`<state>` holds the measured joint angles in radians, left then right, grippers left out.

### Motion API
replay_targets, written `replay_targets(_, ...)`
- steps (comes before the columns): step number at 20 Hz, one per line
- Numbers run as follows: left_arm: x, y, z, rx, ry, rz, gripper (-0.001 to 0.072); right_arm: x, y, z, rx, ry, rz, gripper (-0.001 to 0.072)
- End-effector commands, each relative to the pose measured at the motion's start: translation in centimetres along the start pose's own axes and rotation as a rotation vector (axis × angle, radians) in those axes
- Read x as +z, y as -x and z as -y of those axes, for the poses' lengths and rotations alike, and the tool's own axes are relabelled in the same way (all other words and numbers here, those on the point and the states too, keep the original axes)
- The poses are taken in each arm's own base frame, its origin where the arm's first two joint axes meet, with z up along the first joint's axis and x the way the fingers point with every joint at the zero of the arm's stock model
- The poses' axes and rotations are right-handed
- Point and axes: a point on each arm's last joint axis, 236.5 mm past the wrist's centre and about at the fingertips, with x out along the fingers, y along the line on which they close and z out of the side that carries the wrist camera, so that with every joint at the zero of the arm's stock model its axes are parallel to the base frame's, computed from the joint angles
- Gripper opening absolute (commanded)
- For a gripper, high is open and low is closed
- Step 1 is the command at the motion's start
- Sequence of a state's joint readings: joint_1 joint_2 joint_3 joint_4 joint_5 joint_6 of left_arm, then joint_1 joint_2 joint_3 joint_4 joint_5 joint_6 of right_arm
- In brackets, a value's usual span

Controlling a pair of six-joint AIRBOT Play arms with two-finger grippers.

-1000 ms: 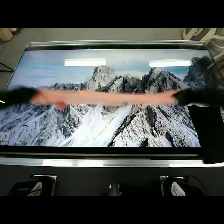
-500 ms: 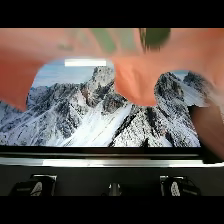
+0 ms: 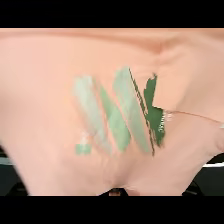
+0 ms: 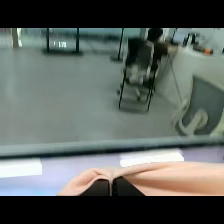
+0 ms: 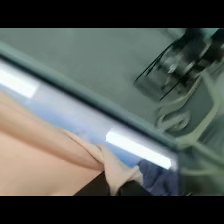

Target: Fold the shirts.

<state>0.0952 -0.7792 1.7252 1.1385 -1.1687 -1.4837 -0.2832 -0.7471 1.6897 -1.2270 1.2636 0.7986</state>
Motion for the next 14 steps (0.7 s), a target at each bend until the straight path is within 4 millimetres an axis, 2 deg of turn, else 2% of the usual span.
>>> replay_targets(1,-13.3,-7.8,-4.1,0.020,0.123,-0.408,0.0028,-11.0,-9.1,-4.7,0.322,-0.096,-0.377,0.0019)
replay_targets(3,-20.9,-12.3,-5.7,0.018,0.167,-0.539,0.0028,-15.3,-14.7,-7.4,0.454,-0.191,-0.458,0.0019)
replay_targets(5,-27.0,-15.9,-7.4,0.035,0.199,-0.625,0.0028,-18.7,-20.0,-9.5,0.515,-0.252,-0.505,0.0019)
replay_targets(7,-31.2,-18.8,-9.1,0.069,0.263,-0.699,0.0028,-20.1,-24.8,-11.4,0.528,-0.260,-0.498,0.0019)
replay_targets(9,-33.6,-21.7,-10.7,0.099,0.303,-0.726,0.0028,-20.0,-29.1,-12.7,0.489,-0.258,-0.441,0.0020)
replay_targets(11,-34.8,-24.2,-11.8,0.110,0.314,-0.740,0.0028,-19.0,-32.8,-12.8,0.403,-0.303,-0.368,0.0020)
replay_targets(13,-35.8,-26.4,-12.7,0.114,0.320,-0.756,0.0028,-18.2,-35.4,-12.7,0.328,-0.375,-0.315,0.0020)
replay_targets(14,-36.5,-27.3,-13.1,0.115,0.324,-0.767,0.0028,-18.6,-36.4,-13.2,0.318,-0.401,-0.315,0.0020)
